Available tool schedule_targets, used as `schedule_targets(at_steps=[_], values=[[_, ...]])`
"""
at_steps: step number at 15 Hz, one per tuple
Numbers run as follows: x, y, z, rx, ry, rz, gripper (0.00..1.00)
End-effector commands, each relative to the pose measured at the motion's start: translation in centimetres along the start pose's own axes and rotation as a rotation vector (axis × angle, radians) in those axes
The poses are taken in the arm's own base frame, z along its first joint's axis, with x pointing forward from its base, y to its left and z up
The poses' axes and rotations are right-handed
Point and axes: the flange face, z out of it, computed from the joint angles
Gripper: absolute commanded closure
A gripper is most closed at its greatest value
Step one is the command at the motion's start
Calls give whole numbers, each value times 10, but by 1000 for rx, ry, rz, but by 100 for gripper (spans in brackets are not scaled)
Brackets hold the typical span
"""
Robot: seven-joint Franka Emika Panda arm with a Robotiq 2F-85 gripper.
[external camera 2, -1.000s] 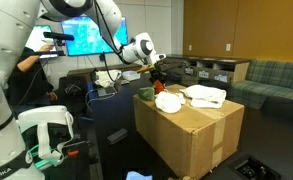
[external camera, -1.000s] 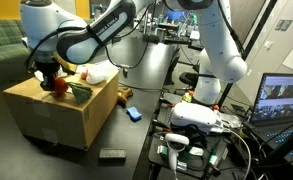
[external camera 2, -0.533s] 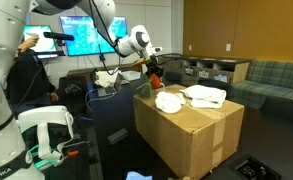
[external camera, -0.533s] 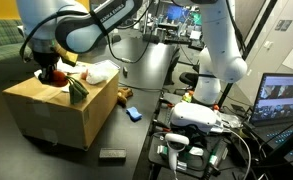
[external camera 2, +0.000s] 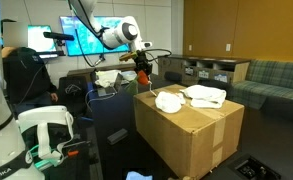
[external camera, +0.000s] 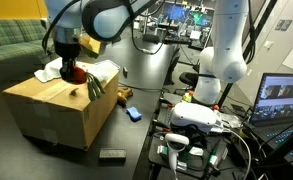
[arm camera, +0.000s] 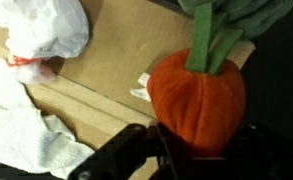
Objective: Put the objects on the box onto the table and the objects on the table on to the box
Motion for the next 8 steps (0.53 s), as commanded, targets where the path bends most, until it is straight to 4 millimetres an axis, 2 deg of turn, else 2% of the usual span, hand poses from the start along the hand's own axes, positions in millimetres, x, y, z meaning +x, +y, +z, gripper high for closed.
schedule_targets(at_steps=[1,8], values=[[-52,-1,-17,21,-12,21,95],[-125,-14,-40,86,-44,28,95]])
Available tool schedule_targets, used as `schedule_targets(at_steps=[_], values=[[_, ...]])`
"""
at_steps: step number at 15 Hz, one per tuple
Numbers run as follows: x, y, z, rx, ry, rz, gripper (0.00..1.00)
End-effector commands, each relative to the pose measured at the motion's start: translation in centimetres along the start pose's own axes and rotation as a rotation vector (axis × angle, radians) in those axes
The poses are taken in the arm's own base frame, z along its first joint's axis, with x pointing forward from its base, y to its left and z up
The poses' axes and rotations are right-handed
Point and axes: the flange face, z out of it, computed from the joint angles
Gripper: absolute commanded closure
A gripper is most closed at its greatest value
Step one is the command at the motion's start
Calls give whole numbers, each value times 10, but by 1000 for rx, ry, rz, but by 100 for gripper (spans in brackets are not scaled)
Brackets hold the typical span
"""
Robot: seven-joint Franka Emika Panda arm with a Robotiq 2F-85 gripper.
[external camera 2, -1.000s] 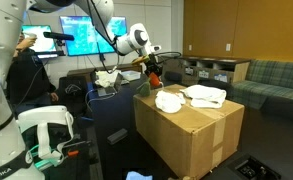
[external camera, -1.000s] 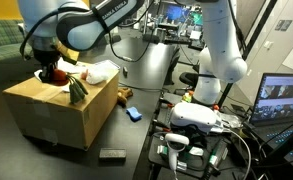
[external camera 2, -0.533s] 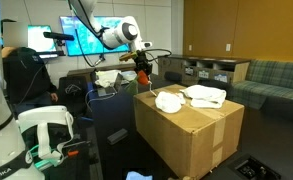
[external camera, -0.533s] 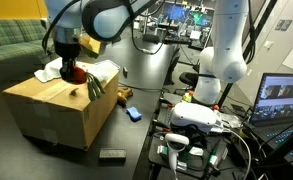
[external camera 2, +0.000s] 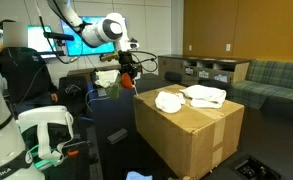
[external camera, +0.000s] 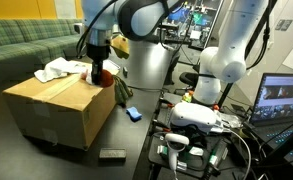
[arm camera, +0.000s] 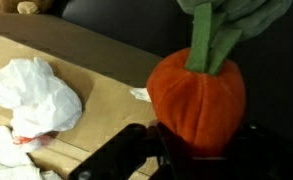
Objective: Put the objects on the box onto the table and the objects on the table on to the box
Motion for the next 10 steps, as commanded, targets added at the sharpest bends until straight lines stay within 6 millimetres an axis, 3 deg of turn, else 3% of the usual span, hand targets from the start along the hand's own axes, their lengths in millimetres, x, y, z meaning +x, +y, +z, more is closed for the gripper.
schedule_targets(at_steps=[1,4,6,10], values=[[-43,-3,-19,47,15,-6,95],[-62,-9,-19,82,-4,-12,95],[-67,-17,-5,82,-37,-21,95],[-71,-40,52,28,-79,-21,95]])
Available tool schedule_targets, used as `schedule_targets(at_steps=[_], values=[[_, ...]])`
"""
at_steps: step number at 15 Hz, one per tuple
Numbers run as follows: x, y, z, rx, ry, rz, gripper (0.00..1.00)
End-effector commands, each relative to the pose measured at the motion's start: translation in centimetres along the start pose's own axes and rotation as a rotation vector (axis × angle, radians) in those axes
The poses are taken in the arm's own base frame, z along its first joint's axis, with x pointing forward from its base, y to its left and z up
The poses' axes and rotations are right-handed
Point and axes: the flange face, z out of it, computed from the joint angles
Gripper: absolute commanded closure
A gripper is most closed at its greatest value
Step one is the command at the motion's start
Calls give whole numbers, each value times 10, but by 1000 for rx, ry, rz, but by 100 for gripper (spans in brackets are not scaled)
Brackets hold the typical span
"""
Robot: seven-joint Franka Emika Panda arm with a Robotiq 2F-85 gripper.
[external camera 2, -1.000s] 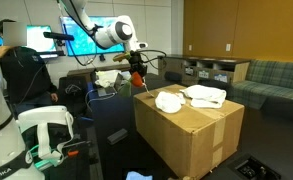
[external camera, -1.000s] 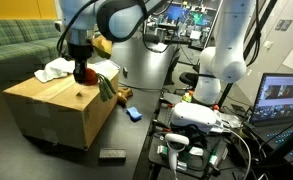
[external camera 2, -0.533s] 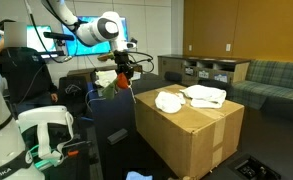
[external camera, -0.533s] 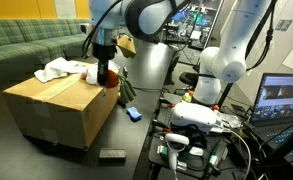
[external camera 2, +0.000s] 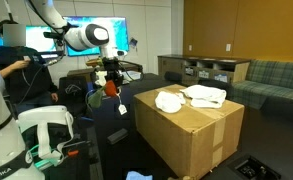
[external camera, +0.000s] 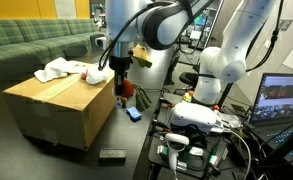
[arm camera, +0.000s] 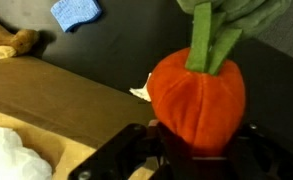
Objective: Put the objects on the box onto the table and the objects on the table on to the box
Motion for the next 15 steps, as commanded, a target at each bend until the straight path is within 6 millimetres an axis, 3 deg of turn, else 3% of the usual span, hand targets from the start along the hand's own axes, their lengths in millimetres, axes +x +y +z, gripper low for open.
schedule_targets(at_steps=[1,9,15], values=[[4,-15,47,-42,-3,16,95],[12,-26,140,-134,24,149,95],[13,-28,190,-96,-8,260,95]])
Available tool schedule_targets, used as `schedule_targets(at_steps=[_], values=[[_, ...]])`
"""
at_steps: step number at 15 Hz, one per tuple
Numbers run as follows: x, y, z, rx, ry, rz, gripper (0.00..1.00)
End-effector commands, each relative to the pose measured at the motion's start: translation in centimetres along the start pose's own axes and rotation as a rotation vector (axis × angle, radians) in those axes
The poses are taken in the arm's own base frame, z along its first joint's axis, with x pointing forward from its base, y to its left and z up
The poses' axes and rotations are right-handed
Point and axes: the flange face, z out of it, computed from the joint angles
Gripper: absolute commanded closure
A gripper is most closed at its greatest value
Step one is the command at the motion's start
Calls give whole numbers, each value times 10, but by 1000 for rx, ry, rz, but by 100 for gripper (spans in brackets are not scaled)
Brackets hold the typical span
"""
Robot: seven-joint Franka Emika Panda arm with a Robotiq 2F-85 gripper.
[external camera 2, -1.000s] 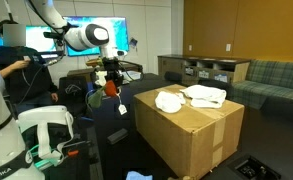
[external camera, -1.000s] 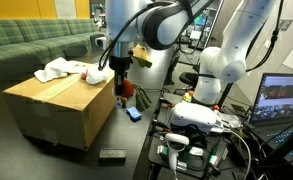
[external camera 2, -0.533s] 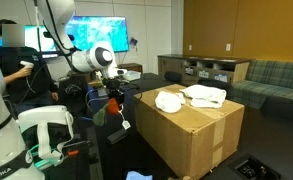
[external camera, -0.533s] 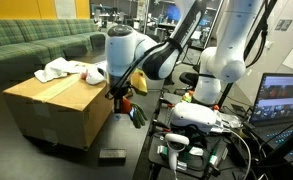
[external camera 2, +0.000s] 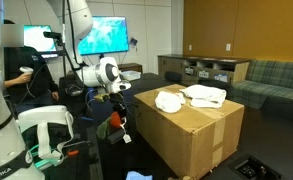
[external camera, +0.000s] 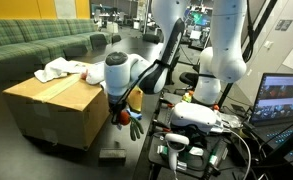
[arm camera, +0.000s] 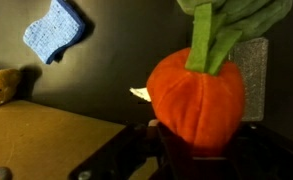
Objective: Put the objects on the box onto the table and the objects on the table on to the box
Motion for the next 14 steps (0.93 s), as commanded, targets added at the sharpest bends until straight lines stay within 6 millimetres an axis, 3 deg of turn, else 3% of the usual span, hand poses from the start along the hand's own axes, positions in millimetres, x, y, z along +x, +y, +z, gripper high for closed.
schedule_targets(at_steps=[1,8,11,12,14], values=[[8,-12,24,24,-1,51,95],[15,-22,50,55,4,92,93],[20,-21,56,48,10,105,87],[21,-20,57,45,11,110,65],[24,-18,60,38,14,121,48]])
